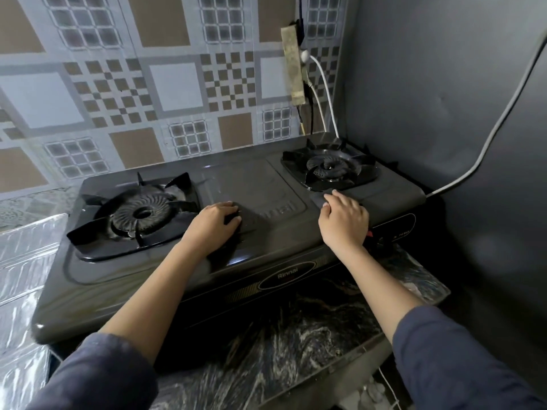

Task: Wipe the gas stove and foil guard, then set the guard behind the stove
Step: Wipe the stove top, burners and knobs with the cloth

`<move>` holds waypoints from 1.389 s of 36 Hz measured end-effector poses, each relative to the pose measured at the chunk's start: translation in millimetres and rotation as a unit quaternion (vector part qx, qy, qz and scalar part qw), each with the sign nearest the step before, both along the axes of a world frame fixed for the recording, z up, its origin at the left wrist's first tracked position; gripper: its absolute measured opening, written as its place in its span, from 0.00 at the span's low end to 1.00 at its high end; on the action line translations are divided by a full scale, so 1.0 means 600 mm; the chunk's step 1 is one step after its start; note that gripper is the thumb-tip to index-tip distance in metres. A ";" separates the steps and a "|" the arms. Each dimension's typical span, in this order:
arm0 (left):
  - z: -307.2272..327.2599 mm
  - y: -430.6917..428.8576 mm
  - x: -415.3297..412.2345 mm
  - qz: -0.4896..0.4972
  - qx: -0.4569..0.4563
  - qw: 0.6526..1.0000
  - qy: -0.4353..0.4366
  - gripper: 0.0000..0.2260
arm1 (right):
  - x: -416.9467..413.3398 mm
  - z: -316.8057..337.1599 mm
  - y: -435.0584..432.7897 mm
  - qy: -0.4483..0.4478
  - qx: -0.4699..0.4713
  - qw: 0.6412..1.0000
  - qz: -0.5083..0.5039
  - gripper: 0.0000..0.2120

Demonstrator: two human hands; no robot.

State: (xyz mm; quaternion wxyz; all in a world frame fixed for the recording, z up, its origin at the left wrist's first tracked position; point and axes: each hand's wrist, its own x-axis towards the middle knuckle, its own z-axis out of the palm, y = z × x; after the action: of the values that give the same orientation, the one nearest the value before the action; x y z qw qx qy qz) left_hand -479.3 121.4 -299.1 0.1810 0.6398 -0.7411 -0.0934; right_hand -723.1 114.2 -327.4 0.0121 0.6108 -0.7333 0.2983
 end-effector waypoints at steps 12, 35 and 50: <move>0.000 0.038 0.051 0.005 0.003 1.000 -0.011 0.20 | 0.096 0.017 0.037 0.030 0.089 0.995 0.028 0.20; 0.006 0.082 0.104 -0.016 0.009 0.999 -0.026 0.23 | 0.135 0.025 0.067 0.080 0.059 0.979 0.179 0.19; 0.012 0.107 0.131 -0.030 0.058 0.997 -0.033 0.30 | 0.219 0.013 0.088 0.080 0.051 0.985 0.142 0.20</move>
State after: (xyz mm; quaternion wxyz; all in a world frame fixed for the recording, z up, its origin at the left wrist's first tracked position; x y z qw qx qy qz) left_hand -400.8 185.9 -291.9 0.1161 0.6296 -0.7586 -0.1208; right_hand -591.8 166.7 -319.6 -0.0029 0.7305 -0.6499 0.2096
